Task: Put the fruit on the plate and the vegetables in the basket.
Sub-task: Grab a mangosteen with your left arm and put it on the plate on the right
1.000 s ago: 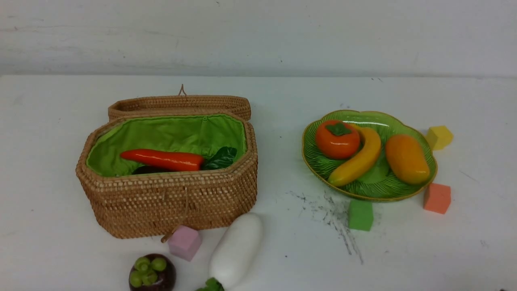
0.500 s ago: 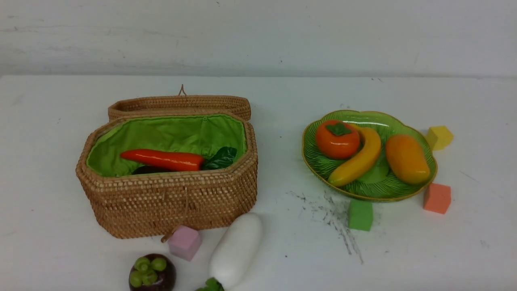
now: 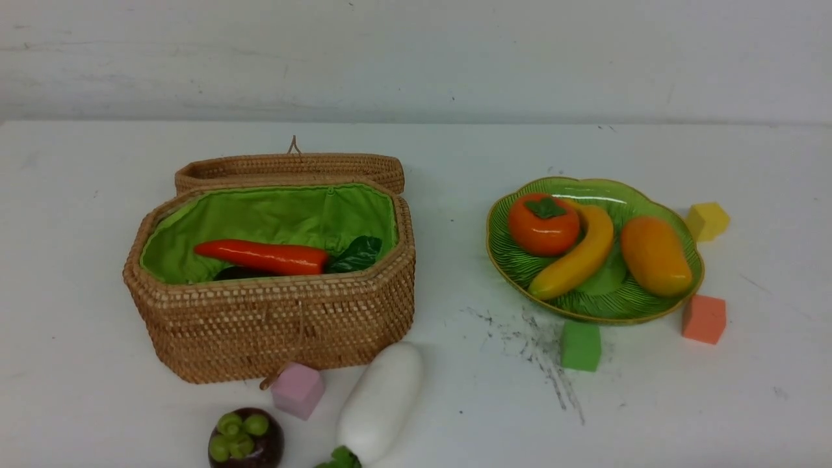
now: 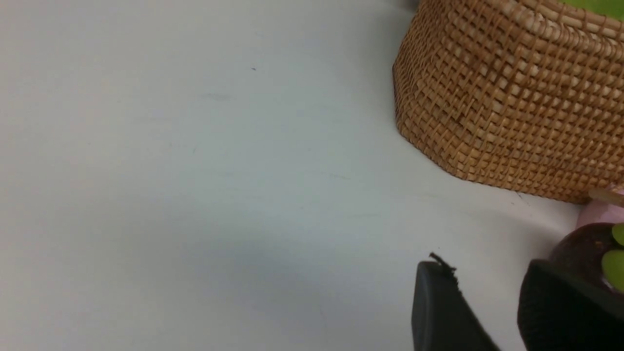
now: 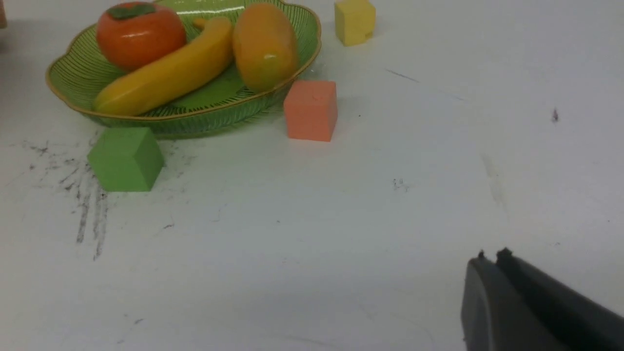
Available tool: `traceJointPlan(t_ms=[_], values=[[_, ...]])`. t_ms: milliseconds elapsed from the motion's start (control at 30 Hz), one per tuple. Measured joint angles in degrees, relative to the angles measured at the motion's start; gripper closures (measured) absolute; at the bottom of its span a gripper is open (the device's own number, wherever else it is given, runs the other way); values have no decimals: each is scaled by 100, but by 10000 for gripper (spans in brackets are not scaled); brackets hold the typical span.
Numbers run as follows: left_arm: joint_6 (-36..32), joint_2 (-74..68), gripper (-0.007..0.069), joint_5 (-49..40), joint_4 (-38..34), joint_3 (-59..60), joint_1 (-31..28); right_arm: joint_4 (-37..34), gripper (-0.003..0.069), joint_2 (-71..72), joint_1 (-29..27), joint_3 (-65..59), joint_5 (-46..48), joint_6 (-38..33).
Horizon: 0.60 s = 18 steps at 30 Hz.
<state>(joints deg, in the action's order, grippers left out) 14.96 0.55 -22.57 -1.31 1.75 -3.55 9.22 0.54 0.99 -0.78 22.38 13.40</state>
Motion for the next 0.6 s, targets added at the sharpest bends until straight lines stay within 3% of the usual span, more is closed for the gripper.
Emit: traceJointPlan(t_ms=[600], values=[[0, 0, 386, 0, 0, 0, 0, 0, 623, 0, 69, 0, -9, 4]])
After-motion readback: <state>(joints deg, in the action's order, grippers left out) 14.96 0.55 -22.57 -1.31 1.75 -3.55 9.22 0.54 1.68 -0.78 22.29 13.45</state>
